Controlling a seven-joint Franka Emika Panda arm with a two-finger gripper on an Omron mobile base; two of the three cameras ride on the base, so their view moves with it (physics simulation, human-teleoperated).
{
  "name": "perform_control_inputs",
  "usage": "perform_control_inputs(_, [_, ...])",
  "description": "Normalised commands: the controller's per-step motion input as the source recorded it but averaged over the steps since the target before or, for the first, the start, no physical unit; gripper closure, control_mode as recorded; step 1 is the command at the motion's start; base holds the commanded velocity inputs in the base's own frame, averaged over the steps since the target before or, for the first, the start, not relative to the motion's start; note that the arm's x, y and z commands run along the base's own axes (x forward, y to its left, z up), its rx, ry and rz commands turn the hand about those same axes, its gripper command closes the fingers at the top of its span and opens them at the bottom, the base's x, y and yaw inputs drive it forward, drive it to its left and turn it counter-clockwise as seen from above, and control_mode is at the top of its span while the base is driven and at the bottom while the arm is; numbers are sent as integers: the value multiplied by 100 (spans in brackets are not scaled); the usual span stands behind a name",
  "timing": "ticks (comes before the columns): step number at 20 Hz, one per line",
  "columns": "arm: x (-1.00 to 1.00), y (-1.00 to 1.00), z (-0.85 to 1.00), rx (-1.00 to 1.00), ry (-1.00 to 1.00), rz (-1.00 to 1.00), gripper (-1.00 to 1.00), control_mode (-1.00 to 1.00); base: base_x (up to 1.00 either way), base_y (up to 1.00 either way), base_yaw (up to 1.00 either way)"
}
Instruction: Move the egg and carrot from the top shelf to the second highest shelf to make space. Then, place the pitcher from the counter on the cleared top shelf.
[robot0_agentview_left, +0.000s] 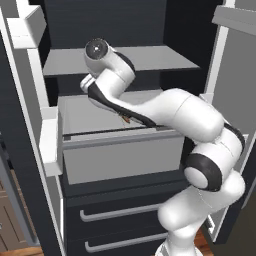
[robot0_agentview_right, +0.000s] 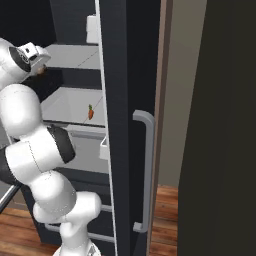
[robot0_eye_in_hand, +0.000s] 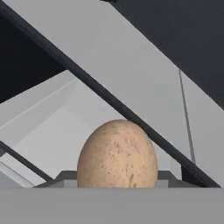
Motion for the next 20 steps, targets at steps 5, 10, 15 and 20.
perform_control_inputs(5, [-100,-65,2,17,-3,-2,100,-100,0,0,0])
perform_control_inputs(10, [-100,-26,-5,16,8,-8,100,-100,0,0,0])
perform_control_inputs(15, [-75,-2,-46,11,12,-14,100,-100,0,0,0])
perform_control_inputs(20, [-15,-18,-25,2,16,-14,100,-100,0,0,0])
